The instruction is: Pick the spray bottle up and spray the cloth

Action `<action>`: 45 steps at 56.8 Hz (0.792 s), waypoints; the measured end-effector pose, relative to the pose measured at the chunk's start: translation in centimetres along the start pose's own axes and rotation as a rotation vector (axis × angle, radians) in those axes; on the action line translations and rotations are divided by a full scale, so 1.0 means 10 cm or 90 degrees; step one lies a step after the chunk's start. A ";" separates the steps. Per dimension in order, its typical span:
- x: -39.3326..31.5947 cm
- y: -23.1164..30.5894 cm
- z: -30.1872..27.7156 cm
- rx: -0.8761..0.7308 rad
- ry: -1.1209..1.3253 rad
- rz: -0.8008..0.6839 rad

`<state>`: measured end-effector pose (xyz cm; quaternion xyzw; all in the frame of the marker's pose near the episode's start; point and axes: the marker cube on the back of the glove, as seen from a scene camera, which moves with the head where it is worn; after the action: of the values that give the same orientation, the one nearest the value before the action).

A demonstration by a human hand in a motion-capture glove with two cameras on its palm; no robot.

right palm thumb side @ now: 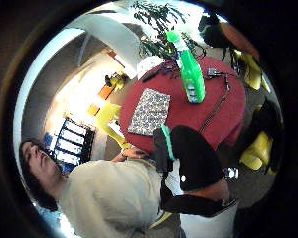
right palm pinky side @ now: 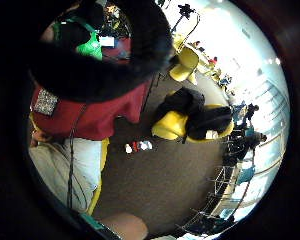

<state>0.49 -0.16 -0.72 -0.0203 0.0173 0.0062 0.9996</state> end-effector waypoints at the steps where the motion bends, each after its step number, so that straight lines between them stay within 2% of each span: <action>1: 0.00 0.00 0.00 -0.001 -0.001 0.001; 12: 0.05 -0.09 0.04 -0.033 -0.057 0.006; 25: 0.03 -0.23 0.29 -0.111 -0.254 0.018; 30: 0.01 -0.32 0.39 -0.107 -0.292 0.024; 37: 0.01 -0.48 0.54 -0.116 -0.373 0.083; 45: 0.03 -0.72 0.77 -0.060 -0.424 0.160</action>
<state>1.13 -7.07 7.22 -0.0606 -0.3076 0.1364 0.9397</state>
